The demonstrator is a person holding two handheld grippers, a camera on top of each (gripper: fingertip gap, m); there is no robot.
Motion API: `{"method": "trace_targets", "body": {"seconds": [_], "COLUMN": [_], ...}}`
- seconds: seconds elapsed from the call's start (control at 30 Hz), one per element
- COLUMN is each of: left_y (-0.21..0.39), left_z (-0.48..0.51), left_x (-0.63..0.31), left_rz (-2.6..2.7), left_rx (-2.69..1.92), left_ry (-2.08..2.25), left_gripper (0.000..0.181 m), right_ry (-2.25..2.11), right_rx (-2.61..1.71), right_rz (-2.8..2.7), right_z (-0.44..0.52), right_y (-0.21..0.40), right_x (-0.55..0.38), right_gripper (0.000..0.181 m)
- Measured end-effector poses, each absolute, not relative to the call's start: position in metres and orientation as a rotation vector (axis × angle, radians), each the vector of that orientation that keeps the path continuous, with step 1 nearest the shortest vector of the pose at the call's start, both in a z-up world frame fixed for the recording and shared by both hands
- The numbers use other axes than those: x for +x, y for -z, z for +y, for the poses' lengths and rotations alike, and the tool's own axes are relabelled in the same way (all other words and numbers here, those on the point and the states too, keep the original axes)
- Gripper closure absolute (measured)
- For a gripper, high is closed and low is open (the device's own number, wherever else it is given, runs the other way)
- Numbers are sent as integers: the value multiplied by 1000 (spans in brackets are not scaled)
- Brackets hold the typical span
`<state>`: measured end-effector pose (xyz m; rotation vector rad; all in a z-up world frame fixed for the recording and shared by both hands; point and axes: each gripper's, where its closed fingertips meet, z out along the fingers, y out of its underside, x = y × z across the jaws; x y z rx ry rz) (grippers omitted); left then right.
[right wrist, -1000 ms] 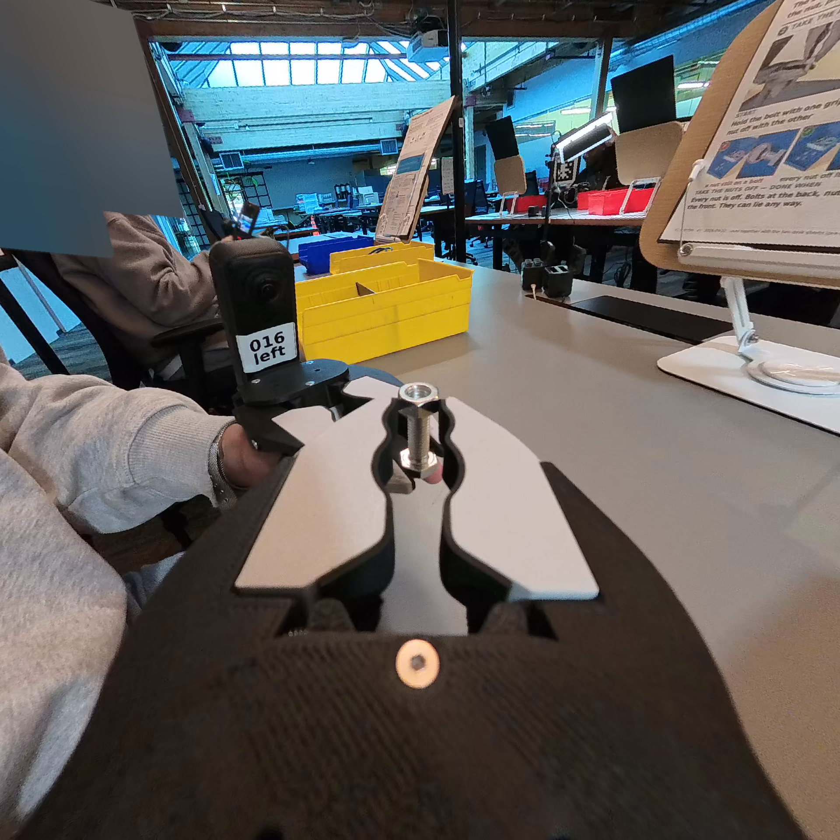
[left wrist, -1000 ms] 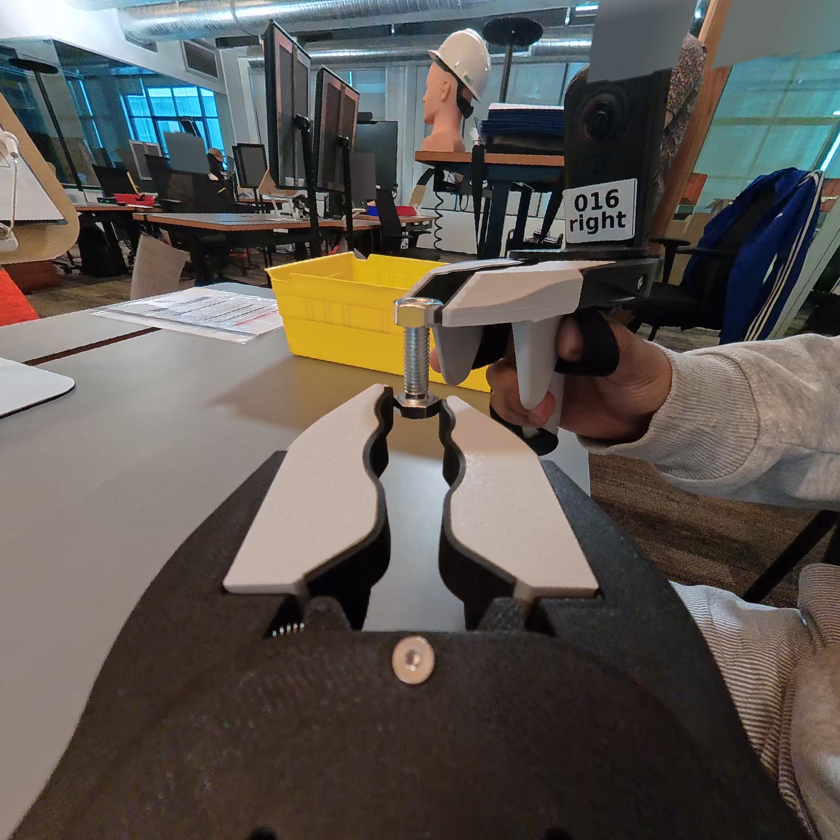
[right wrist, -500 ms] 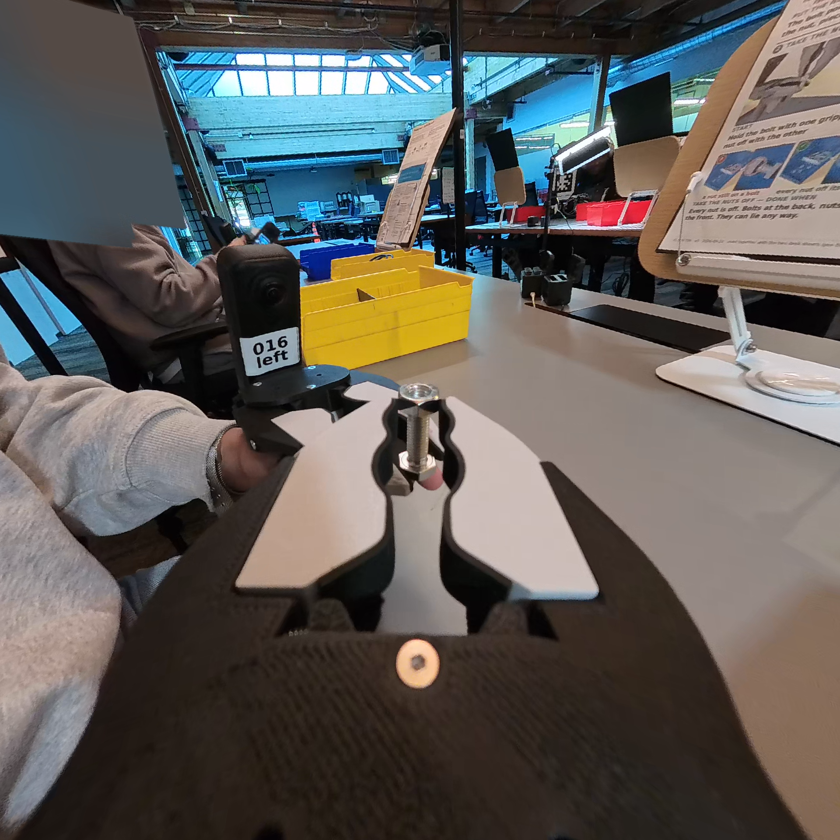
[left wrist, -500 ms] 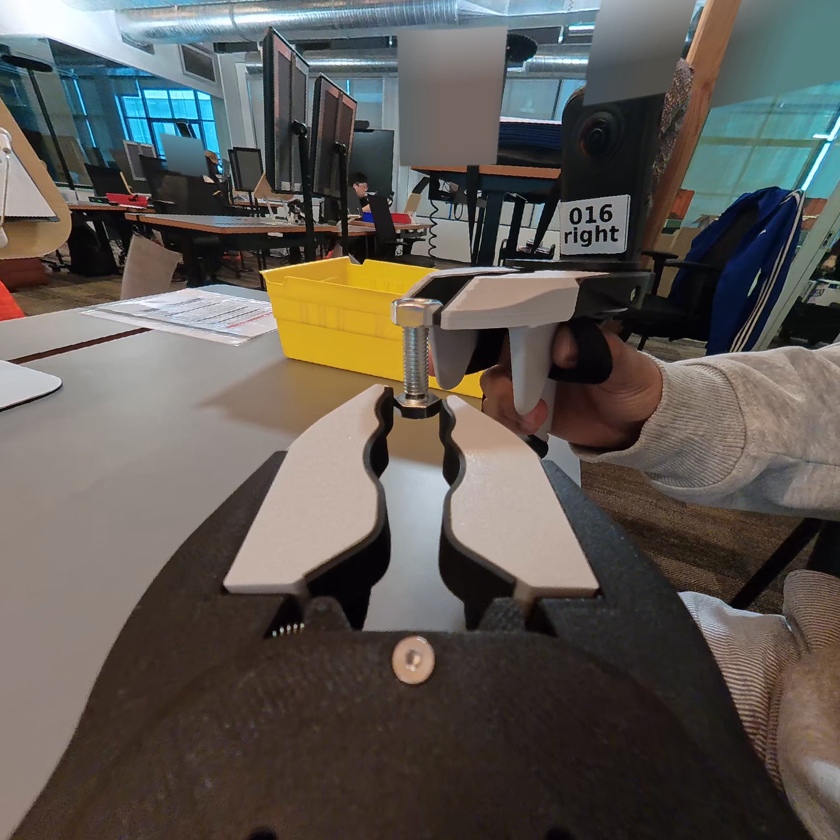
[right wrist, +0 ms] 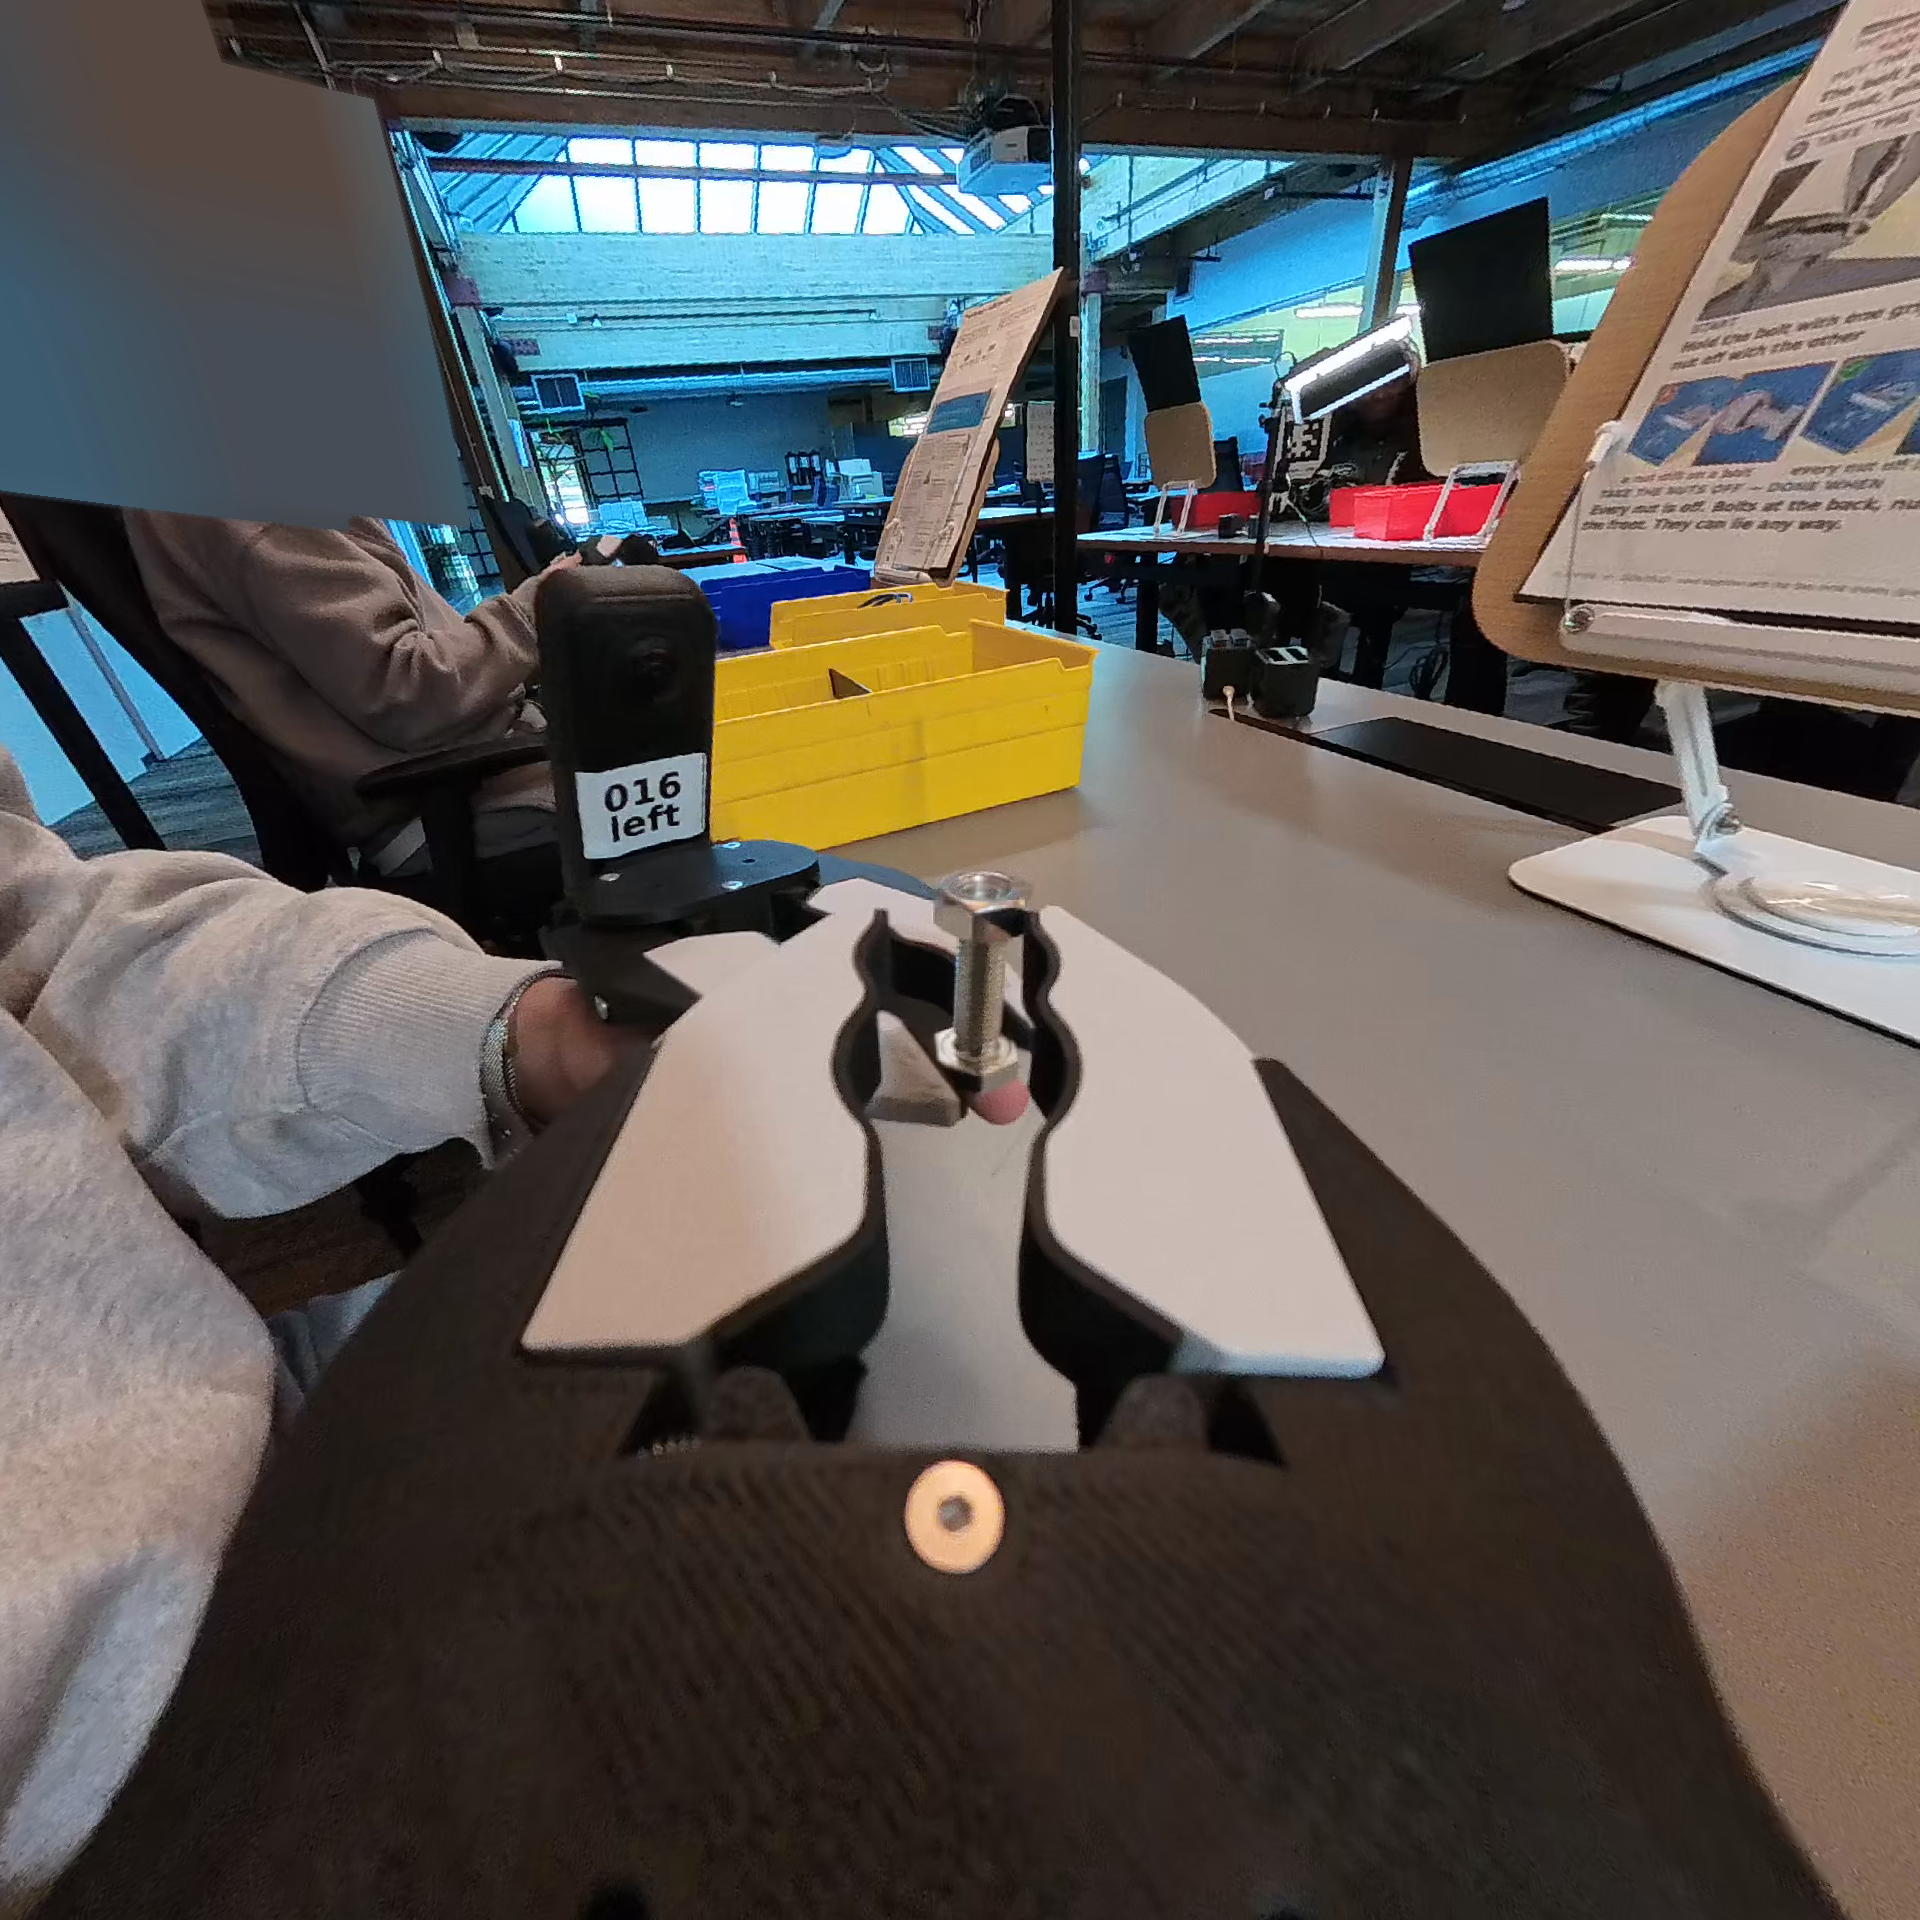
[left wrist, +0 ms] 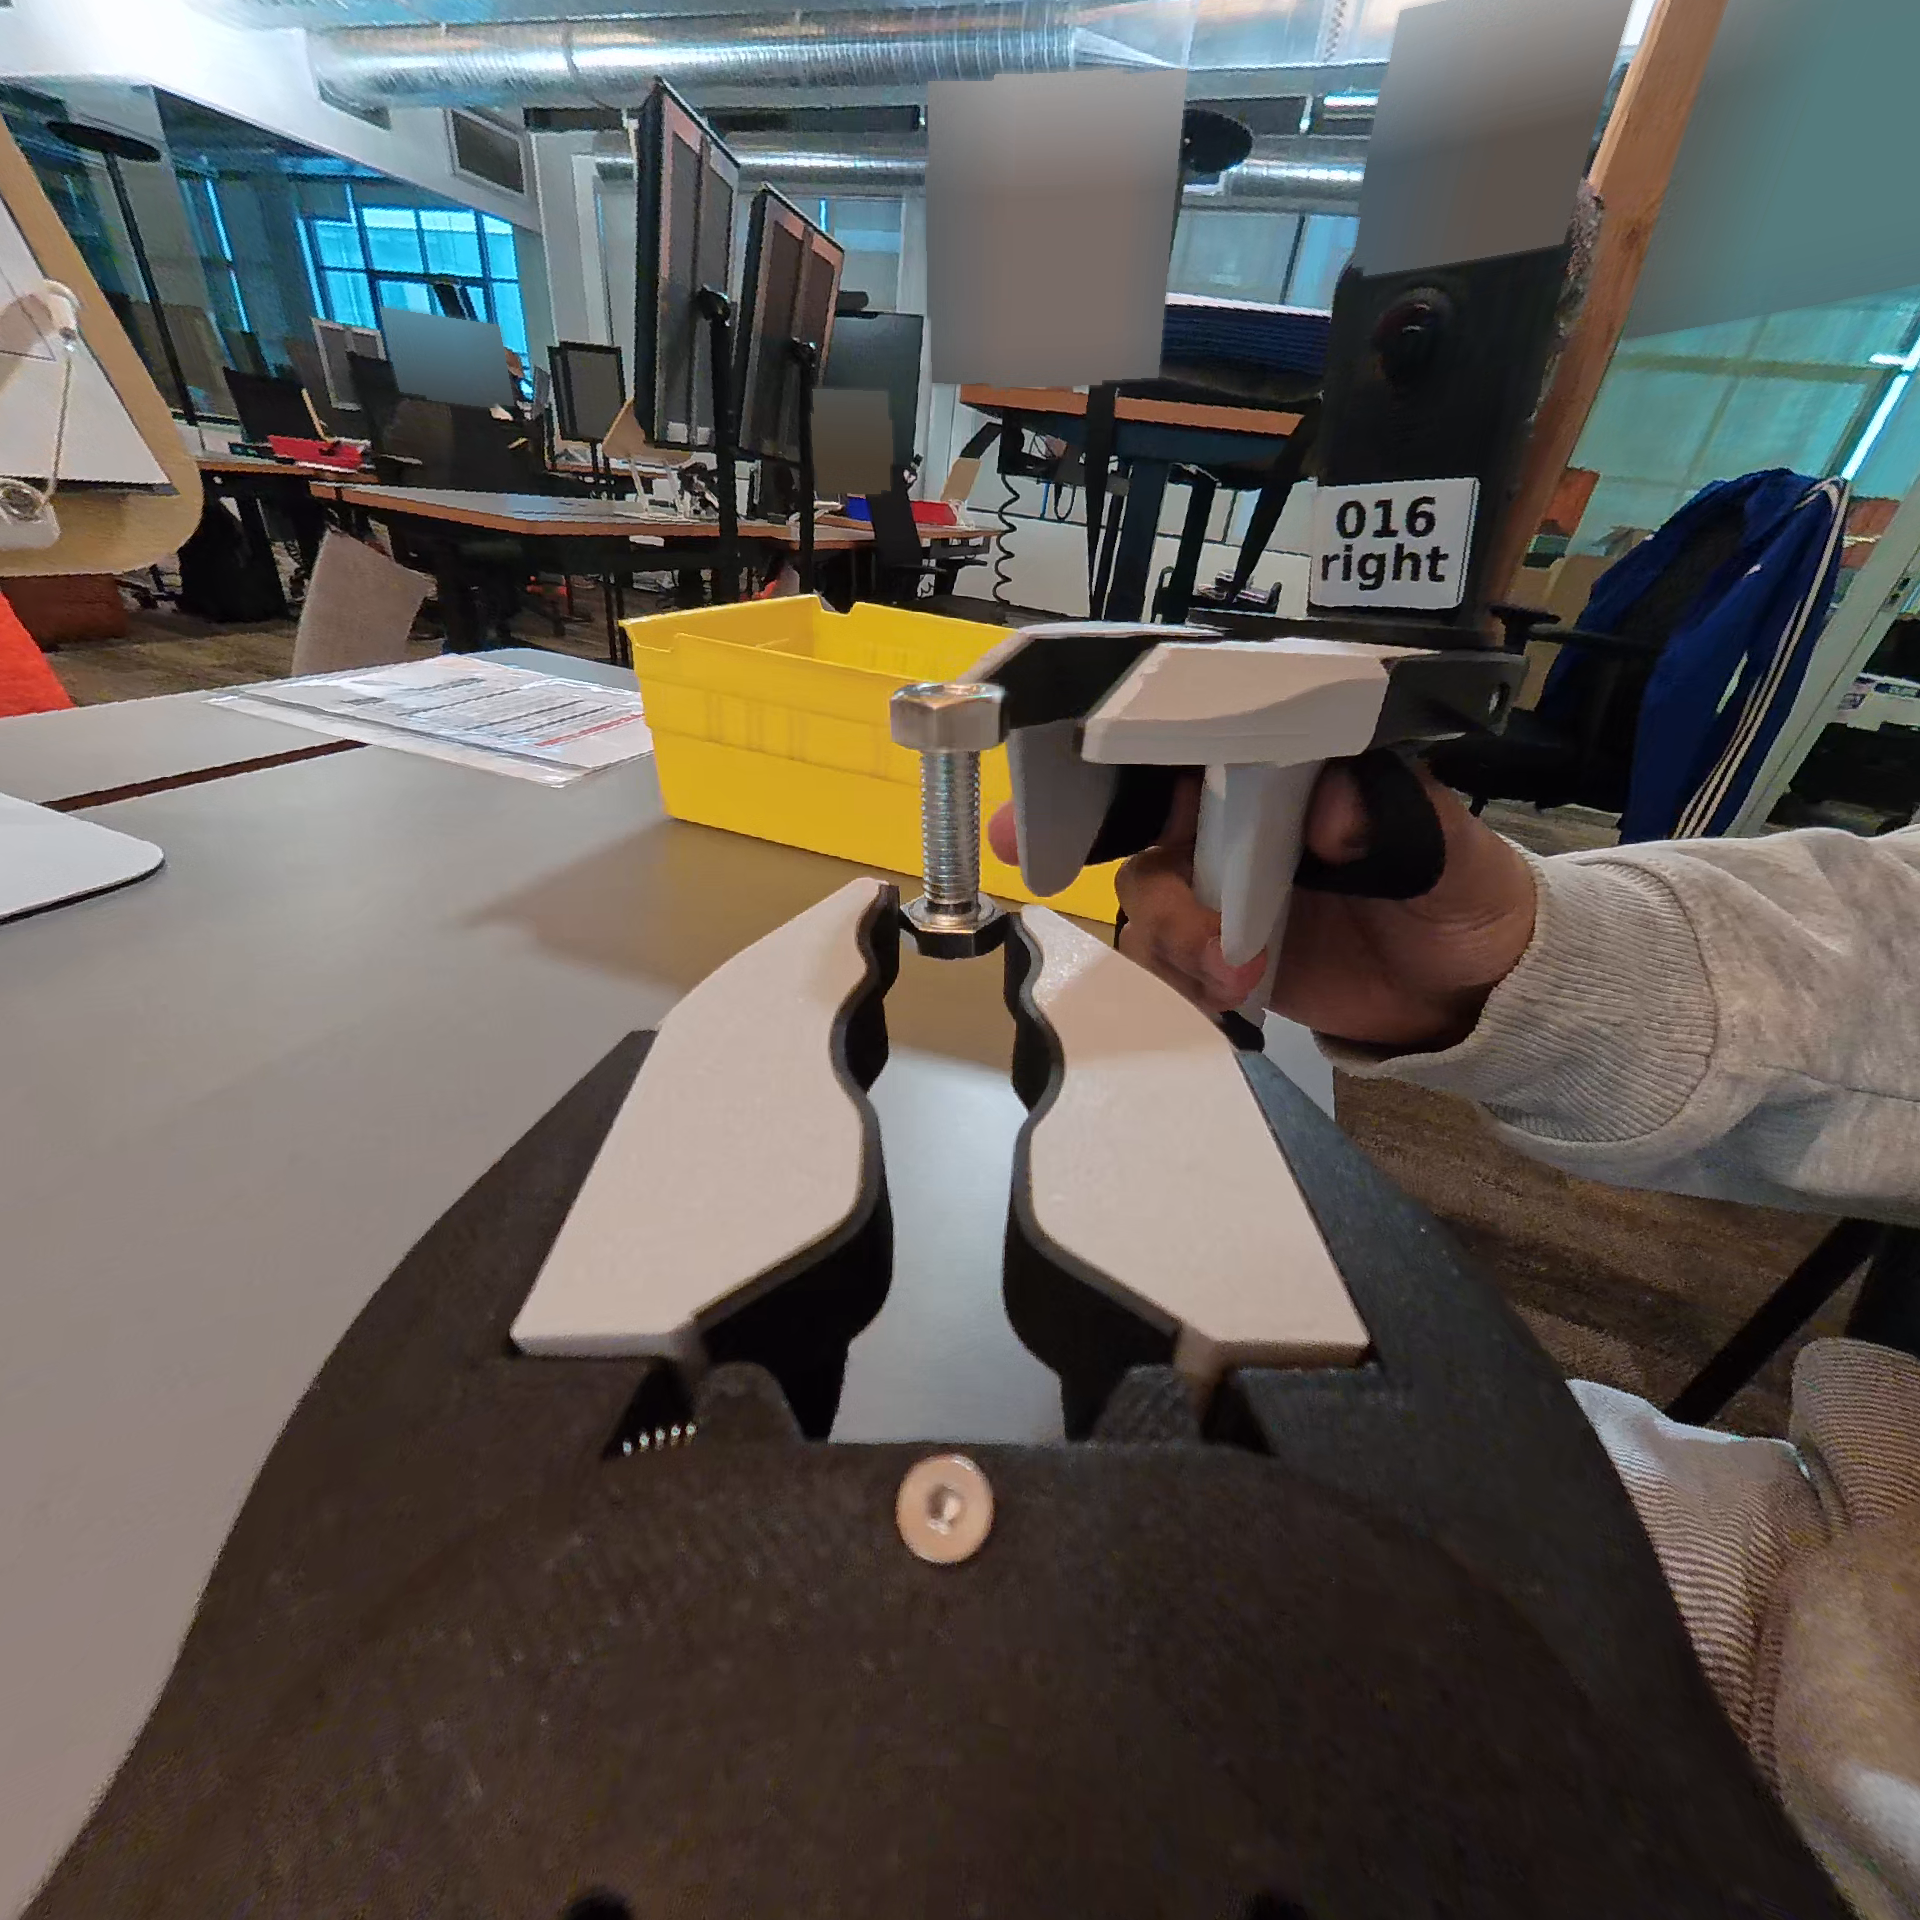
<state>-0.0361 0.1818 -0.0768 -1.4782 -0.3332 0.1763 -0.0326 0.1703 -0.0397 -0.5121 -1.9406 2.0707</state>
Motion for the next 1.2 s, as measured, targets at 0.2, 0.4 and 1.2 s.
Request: {"method": "trace_targets", "body": {"seconds": [0.2,0.4,1.2], "left_y": [77,78,78], "left_z": [180,181,178], "left_x": [-38,-38,-42], "left_rz": [-343,-340,-354], "left_rx": [-1475,-1482,-1490], "left_ry": [-177,-180,-204], "left_gripper": [160,161,160], "right_ry": [-2072,-2066,-2086], "right_rx": [-507,-509,-461], "right_rz": [-1950,-1934,-1922], "right_z": [170,171,165], "right_y": [40,40,39], "right_x": [-32,-33,-28], "right_gripper": [162,157,151]}}
